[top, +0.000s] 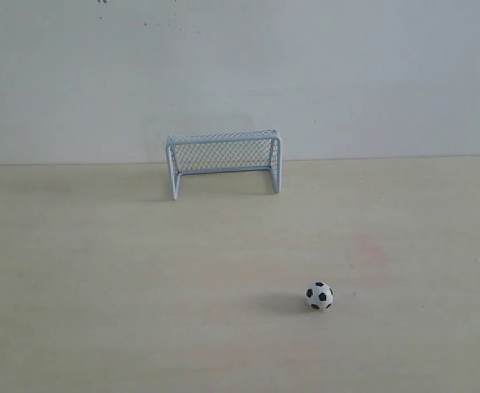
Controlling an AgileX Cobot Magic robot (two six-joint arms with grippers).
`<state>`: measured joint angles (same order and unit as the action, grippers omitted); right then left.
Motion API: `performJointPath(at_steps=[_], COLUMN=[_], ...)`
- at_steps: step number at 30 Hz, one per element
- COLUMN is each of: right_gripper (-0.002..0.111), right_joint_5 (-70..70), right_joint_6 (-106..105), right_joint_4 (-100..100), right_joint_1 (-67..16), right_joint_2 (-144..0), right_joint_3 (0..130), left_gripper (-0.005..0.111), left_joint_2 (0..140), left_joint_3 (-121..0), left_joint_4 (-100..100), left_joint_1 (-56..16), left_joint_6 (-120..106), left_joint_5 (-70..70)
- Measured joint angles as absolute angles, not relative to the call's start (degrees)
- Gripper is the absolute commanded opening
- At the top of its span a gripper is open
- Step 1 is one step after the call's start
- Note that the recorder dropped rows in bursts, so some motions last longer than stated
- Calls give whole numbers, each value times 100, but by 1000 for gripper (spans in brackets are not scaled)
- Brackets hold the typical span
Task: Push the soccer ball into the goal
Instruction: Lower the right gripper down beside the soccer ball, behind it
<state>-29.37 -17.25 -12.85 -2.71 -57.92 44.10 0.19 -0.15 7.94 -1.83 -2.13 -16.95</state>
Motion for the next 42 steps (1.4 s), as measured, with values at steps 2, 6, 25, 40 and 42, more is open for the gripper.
performJointPath(at_steps=[2,6,25,40,42], right_gripper=[0,0,0,0,0], right_joint_5=[-3616,-4823,-6943,-5382,-5178], right_joint_6=[-1736,-1888,-6076,-8545,-8647], right_joint_4=[-976,-414,-77,-704,-723], right_joint_1=[-271,-271,-1048,-1786,-1854], right_joint_2=[-6195,-7072,-10124,-10148,-10148], right_joint_3=[4897,5722,6997,7013,7013], left_gripper=[4,4,4,4,4], left_joint_2=[19,19,19,19,19], left_joint_3=[-15,-15,-15,-15,-15], left_joint_4=[794,794,794,794,794], left_joint_1=[-183,-183,-183,-183,-183], left_joint_6=[-213,-213,-213,-213,-213], left_joint_5=[-1695,-1695,-1695,-1695,-1695])
